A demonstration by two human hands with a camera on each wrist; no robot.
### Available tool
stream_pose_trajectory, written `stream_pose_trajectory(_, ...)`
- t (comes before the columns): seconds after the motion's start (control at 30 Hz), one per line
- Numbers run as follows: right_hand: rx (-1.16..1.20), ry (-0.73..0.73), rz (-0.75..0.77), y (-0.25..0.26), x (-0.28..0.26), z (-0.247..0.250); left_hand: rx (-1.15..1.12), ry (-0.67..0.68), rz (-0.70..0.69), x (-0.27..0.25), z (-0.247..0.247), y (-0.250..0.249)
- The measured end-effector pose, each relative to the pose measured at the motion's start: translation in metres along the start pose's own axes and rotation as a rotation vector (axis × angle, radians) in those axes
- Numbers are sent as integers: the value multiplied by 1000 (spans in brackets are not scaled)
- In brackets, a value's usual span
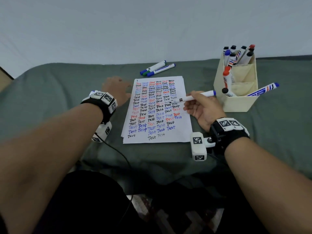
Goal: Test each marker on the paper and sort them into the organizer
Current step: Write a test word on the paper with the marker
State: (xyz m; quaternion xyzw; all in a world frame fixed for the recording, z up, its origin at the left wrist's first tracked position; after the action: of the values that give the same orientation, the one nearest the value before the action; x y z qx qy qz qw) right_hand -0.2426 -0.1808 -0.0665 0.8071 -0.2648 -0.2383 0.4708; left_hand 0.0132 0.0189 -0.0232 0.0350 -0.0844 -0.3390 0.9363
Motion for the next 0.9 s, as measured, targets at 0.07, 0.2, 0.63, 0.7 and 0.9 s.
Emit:
stream_pose_trajectory(0.07,7,31,-12,1,0,1,-40,44,8,5,-2,5)
stream_pose_trajectory(0.2,-43,42,28,0,0,1,-16,147,24,12,0,12)
stream_pose_trajectory(0.63,-78,-7,45,-5,3,3,-491,15,-70,-6,26,-44)
stream_pose_trajectory(0.7,-72,-8,48,-5,3,3,-554,25,-106,-10,27,-55)
stream_pose_trajectory(0.9,-77,-12,57,-4,3,3,-640,31,-166,-19,34,-72)
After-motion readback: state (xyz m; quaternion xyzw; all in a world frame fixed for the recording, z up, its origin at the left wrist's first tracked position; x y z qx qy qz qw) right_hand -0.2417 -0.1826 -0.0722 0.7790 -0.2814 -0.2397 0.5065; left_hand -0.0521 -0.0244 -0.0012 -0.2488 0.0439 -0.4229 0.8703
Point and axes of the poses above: each hand's wrist, its own x-axis towards the middle knuckle, its own z-axis out of the back of the hand, y = z × x, the point moved 1 cm from there along x, towards the middle knuckle, and after that the axes turned 5 degrees about -y, right-handed, at the moved point
